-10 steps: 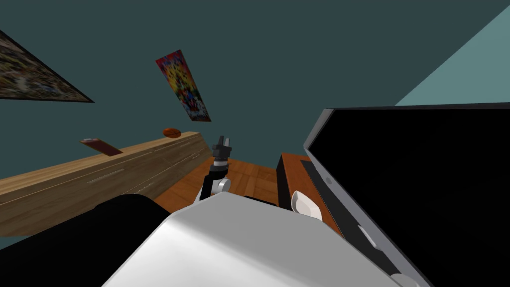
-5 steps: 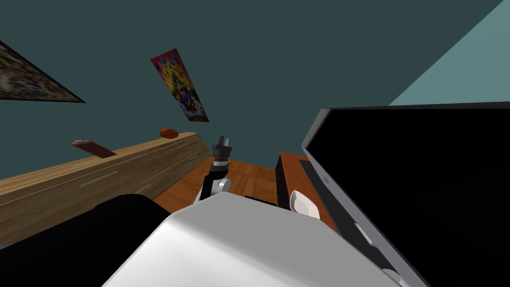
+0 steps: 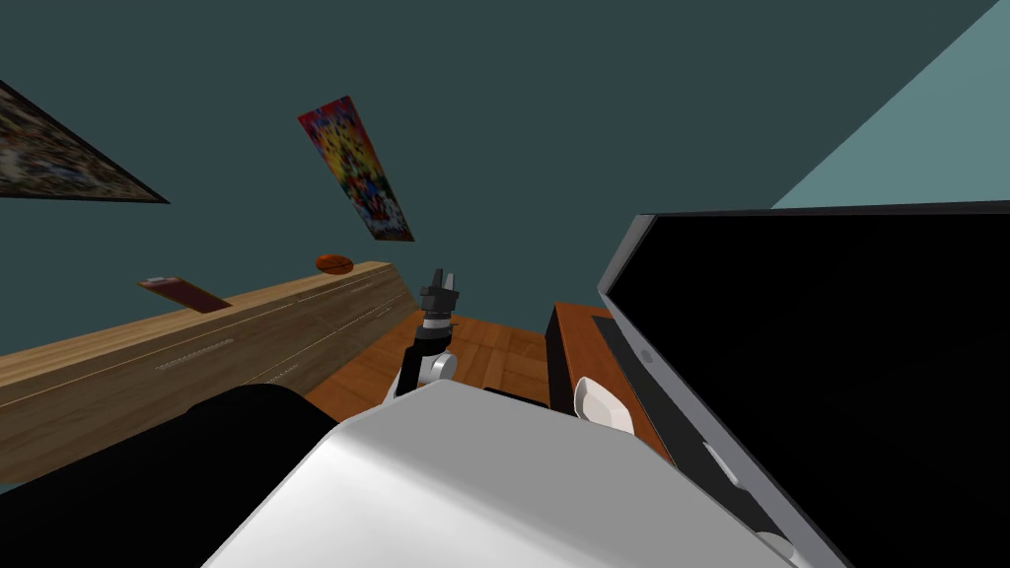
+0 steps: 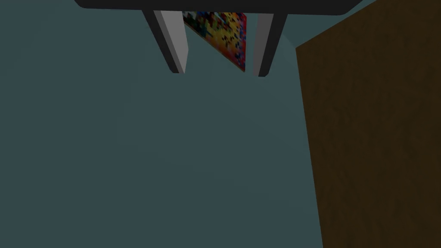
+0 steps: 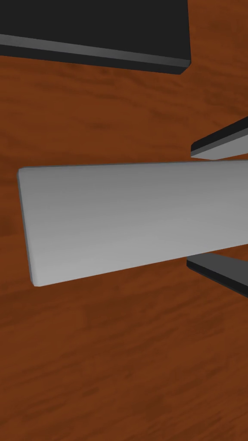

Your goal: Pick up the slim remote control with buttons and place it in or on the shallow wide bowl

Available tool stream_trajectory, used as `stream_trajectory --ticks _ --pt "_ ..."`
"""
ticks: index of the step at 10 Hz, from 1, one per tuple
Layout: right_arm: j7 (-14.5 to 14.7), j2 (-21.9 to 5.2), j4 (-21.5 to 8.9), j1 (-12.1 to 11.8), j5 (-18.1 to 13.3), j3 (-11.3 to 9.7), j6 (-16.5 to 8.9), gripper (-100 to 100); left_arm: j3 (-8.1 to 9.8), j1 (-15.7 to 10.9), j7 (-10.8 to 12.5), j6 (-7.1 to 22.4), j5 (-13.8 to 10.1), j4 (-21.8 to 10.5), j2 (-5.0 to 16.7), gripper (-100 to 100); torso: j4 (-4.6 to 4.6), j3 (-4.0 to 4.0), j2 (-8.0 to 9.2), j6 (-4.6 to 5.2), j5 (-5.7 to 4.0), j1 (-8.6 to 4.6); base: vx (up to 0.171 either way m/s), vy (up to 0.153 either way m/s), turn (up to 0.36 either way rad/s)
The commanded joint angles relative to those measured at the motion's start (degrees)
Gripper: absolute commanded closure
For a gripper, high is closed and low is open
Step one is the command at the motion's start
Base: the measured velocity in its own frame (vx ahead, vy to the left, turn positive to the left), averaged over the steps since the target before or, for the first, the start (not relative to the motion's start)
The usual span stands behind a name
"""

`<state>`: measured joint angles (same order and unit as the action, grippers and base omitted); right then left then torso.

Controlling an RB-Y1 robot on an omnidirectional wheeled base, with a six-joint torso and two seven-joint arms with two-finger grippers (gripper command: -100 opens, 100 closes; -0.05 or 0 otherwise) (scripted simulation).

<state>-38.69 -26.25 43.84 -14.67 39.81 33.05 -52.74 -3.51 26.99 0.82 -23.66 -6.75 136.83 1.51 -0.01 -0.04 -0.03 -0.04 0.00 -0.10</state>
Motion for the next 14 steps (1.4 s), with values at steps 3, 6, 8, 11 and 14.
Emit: stream_trajectory --ticks 3,6,8,11,14 --pt "-0.4 -1.9 1.4 -0.8 1.1 0.7 -2.8 100 0.00 0.0 0.0 0.0 0.0 0.0 0.0 0 0.02 0.02 0.03 -0.03 0.06 0.03 -0.009 0.014 0.049" --pt "0.1 -2.2 0.8 -0.8 1.5 0.8 -2.8 0 0.00 0.0 0.0 0.0 0.0 0.0 0.0 0 0.01 0.03 0.06 0.00 0.21 0.08 -0.007 0.022 0.015" --pt "0.5 -4.6 2.1 -0.1 1.5 1.3 -3.2 100 -0.01 0.0 0.0 0.0 0.0 0.0 0.0 0 0.03 0.01 -0.01 -0.05 0.33 0.31 0.008 0.109 0.015" --pt "1.4 -8.5 3.5 1.1 1.3 1.7 -4.5 100 -0.01 0.0 0.0 0.0 0.0 0.0 0.0 0 -0.01 -0.01 0.00 -0.05 0.43 0.61 -0.011 0.134 -0.011" --pt "2.1 -10.4 3.7 1.8 1.0 1.7 -5.5 100 -0.01 0.0 0.0 0.0 0.0 0.0 0.0 0 -0.02 0.01 0.05 -0.04 0.49 0.63 -0.014 0.101 -0.028"
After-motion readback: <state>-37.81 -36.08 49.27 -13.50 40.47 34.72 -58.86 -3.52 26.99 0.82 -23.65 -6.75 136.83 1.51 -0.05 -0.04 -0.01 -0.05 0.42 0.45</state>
